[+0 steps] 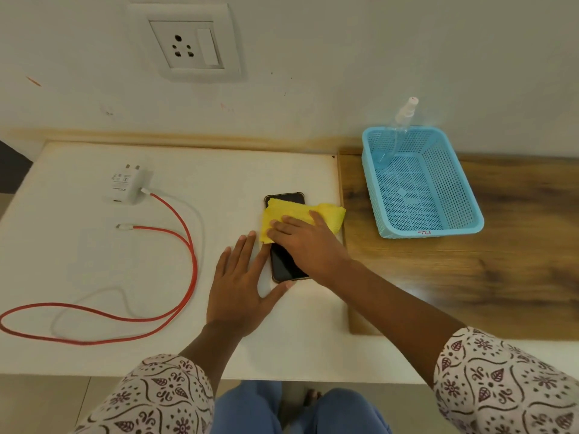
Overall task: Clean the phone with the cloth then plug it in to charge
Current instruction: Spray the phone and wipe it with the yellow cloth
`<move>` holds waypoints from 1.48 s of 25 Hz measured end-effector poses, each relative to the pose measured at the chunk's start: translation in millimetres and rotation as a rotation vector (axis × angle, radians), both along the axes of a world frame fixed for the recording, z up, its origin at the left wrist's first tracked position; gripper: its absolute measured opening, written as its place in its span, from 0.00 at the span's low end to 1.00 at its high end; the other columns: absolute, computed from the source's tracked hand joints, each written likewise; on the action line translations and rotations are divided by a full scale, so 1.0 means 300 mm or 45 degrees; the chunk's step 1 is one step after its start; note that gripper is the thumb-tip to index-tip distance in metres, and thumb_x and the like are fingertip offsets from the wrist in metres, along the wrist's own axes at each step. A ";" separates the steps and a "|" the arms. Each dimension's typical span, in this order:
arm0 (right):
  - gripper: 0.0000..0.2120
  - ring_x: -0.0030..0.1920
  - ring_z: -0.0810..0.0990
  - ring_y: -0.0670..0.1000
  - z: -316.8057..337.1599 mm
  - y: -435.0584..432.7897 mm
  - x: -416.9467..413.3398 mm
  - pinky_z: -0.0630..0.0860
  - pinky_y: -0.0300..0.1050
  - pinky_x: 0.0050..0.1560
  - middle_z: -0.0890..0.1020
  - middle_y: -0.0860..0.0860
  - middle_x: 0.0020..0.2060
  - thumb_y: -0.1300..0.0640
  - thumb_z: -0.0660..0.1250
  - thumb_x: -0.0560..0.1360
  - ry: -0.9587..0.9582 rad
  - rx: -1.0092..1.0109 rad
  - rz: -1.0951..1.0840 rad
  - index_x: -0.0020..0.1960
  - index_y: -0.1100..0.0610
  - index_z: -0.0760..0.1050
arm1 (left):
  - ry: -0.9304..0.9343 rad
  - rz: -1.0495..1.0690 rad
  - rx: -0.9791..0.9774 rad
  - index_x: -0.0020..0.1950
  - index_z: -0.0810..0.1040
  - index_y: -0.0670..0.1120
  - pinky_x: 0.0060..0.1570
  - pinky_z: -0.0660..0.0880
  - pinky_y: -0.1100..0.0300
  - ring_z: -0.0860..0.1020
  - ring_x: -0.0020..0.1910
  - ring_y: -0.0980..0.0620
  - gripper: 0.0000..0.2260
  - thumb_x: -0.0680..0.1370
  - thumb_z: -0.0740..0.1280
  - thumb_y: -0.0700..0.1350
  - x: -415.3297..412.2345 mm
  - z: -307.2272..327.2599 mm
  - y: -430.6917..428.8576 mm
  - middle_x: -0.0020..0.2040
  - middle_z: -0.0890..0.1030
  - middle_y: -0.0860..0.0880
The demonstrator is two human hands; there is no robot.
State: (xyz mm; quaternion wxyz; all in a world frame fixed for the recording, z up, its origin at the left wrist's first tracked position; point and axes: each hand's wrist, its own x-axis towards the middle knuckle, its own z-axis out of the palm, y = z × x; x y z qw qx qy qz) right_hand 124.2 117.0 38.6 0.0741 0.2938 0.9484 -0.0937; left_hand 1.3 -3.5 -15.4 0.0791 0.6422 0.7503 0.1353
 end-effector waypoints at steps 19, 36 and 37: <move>0.22 0.71 0.63 0.61 0.024 -0.192 0.008 0.67 0.59 0.64 0.66 0.58 0.71 0.60 0.61 0.77 -0.001 0.006 -0.206 0.70 0.59 0.62 | -0.042 -0.040 -0.038 0.75 0.55 0.50 0.74 0.51 0.48 0.51 0.76 0.47 0.35 0.75 0.46 0.69 -0.009 -0.006 -0.005 0.77 0.56 0.45; 0.28 0.74 0.53 0.66 0.069 -0.373 -0.086 0.65 0.61 0.66 0.56 0.63 0.74 0.59 0.59 0.79 -0.212 -0.345 -0.480 0.73 0.64 0.51 | 0.045 -0.123 -0.093 0.75 0.57 0.45 0.72 0.55 0.44 0.54 0.75 0.41 0.35 0.76 0.41 0.66 -0.014 0.018 -0.001 0.75 0.58 0.41; 0.28 0.74 0.53 0.66 0.074 -0.379 -0.093 0.64 0.62 0.67 0.57 0.63 0.74 0.59 0.60 0.78 -0.223 -0.357 -0.470 0.73 0.64 0.52 | 0.051 -0.133 -0.092 0.74 0.59 0.44 0.71 0.56 0.43 0.55 0.74 0.39 0.35 0.76 0.42 0.65 -0.015 0.021 0.000 0.75 0.60 0.40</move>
